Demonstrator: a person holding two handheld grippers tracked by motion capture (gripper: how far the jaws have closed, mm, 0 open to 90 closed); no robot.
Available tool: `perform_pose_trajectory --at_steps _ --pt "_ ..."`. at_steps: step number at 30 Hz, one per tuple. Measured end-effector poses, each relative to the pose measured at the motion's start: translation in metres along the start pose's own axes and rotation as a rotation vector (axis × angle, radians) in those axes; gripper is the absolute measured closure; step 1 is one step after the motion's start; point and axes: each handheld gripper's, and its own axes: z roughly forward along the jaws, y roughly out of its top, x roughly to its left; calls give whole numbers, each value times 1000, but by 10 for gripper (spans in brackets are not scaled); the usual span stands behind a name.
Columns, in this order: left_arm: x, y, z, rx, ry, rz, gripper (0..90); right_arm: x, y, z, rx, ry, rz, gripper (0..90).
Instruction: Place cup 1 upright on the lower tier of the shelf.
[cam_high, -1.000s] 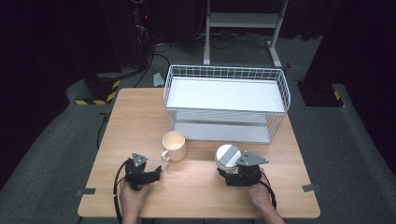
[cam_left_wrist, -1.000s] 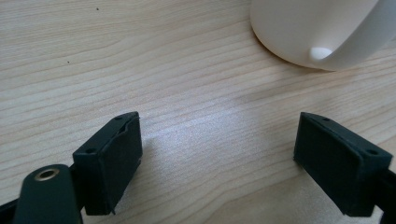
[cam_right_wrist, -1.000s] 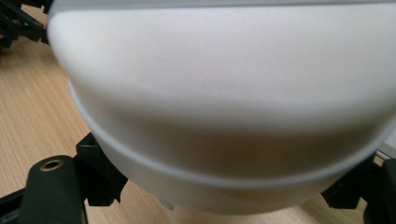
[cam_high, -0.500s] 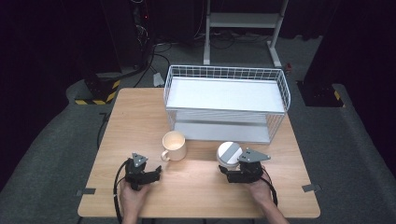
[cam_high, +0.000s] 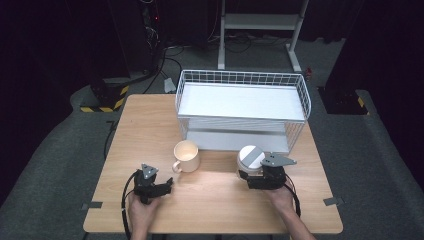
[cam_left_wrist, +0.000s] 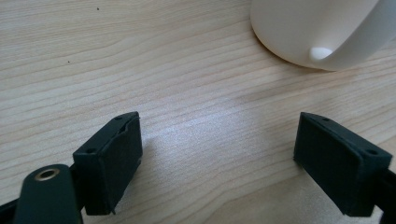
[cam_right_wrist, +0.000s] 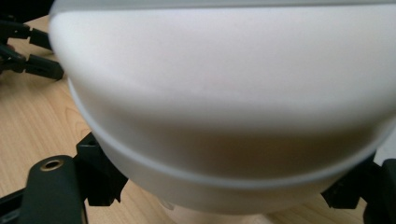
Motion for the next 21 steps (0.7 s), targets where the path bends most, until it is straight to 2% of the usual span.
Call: perform_pose_trajectory --at_steps 1,9,21 --pt "0 0 0 0 0 0 156 -3 1 -1 -2 2 13 185" --pt "0 0 0 1 0 1 156 -9 4 1 16 -8 11 185" --pt "0 0 0 0 0 0 156 -23 11 3 22 -30 40 185"
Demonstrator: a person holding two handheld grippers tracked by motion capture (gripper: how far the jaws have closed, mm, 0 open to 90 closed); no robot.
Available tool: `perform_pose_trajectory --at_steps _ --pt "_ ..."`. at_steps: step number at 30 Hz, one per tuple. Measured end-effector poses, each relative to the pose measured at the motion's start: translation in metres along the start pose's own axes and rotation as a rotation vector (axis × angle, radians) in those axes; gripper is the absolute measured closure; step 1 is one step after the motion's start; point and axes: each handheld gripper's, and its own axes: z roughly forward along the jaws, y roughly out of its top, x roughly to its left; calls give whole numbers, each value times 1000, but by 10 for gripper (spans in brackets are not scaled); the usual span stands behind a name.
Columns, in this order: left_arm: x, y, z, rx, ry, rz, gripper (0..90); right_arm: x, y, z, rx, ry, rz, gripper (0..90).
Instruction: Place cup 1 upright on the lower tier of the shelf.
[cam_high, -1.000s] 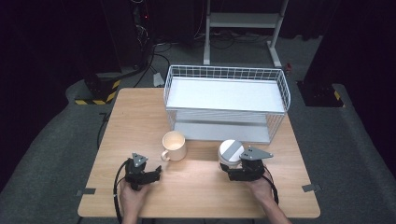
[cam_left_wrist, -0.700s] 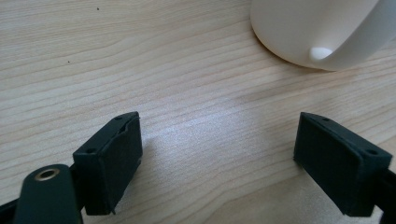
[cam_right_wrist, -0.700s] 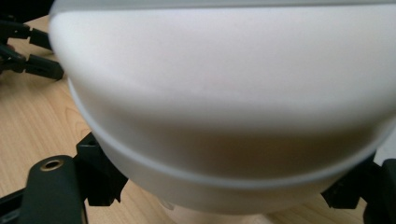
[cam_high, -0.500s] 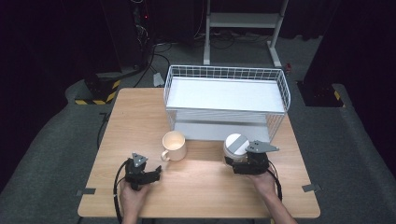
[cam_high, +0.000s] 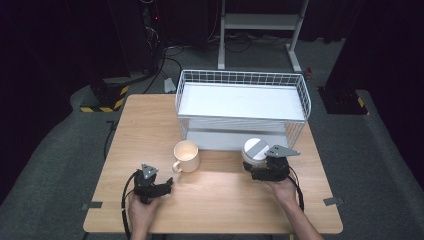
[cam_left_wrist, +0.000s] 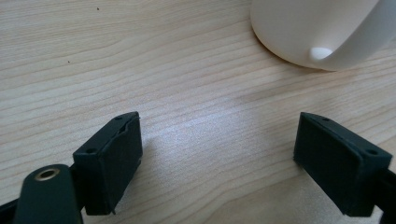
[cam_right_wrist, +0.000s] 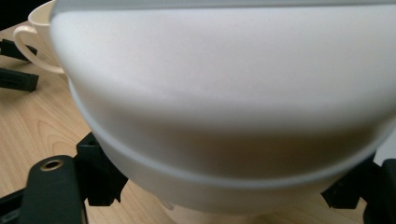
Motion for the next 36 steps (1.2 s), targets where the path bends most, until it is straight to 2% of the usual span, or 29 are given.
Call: perform_pose_trajectory --at_steps 10,11,16,17,22,36 --pt "0 0 0 0 0 0 156 -12 9 7 -3 -42 23 185" --pt "0 0 0 0 0 0 156 -17 11 11 1 -58 35 186" --pt "0 0 0 0 0 0 156 -23 12 18 10 -87 42 186" --pt "0 0 0 0 0 -1 156 -26 12 21 14 -96 61 186" --pt "0 0 0 0 0 -1 156 -32 11 29 29 -133 80 186" --pt "0 0 0 0 0 0 156 -43 14 39 32 -176 82 186"
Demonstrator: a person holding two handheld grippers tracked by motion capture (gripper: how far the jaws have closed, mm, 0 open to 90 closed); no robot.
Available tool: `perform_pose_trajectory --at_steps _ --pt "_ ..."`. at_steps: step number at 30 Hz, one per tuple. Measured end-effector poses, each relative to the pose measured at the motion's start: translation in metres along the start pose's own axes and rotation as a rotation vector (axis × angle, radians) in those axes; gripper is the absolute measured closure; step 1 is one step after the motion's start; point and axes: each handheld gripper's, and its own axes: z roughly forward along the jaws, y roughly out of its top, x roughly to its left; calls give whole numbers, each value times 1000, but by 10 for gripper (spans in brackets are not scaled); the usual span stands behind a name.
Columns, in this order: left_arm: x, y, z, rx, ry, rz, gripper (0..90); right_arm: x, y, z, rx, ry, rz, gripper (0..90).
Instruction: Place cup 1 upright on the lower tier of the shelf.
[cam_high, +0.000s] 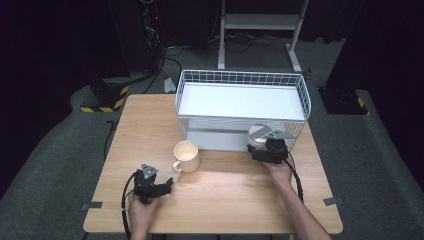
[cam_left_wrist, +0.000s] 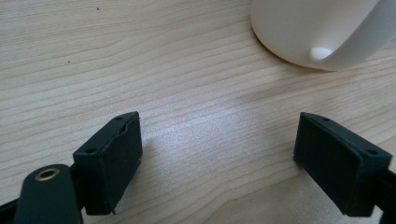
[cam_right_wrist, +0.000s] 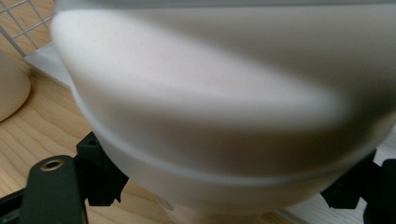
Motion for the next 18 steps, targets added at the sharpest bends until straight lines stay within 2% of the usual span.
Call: perform_pose_trajectory --at_steps 13,16,18 --pt "0 0 0 3 -1 4 156 -2 -1 7 -33 -49 -38 187" --pt "0 0 0 3 0 5 157 -3 2 9 -17 -61 -28 187" --pt "0 0 0 4 0 4 157 -5 3 11 -26 -64 -23 187"
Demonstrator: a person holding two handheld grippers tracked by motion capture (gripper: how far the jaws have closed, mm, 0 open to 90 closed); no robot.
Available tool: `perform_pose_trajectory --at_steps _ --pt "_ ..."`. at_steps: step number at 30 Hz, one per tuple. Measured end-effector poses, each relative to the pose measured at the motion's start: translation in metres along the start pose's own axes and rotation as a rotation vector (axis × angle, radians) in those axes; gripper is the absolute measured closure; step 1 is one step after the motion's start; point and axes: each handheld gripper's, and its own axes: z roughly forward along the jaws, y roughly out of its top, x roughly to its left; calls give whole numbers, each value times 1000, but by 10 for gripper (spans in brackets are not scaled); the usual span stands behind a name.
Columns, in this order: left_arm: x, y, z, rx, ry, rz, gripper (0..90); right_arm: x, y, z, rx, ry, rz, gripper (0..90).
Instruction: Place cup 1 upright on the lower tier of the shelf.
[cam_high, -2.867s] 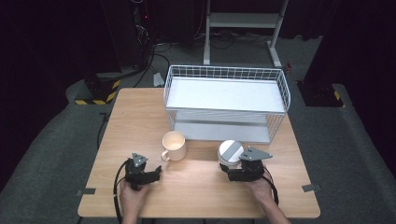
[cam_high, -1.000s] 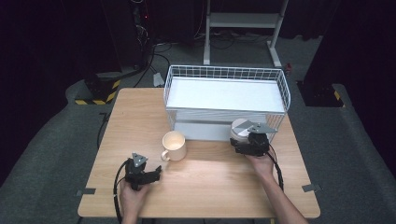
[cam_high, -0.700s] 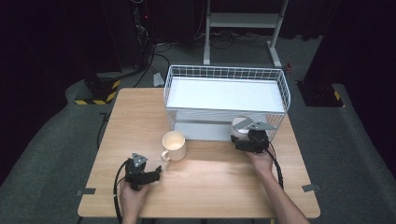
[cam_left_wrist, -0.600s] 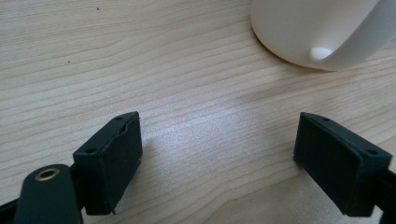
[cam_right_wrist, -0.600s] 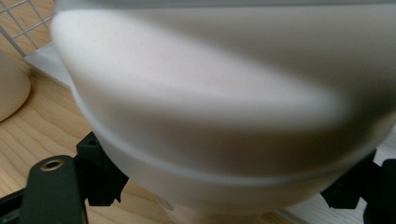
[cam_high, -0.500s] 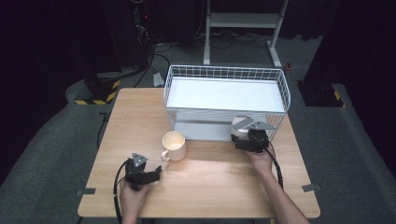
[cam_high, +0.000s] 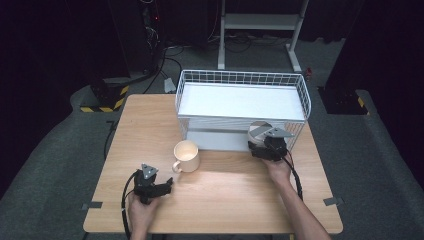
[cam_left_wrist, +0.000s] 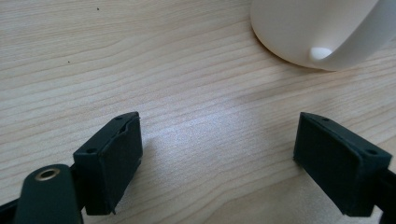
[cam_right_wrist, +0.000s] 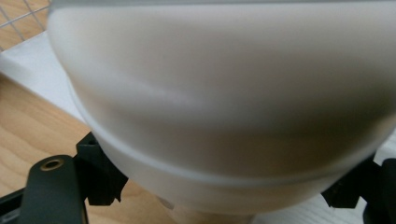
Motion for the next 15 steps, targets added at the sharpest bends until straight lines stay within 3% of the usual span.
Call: perform_pose_trajectory --at_steps 15 --pt "0 0 0 -3 1 -2 157 -8 2 8 -21 -23 -1 186"
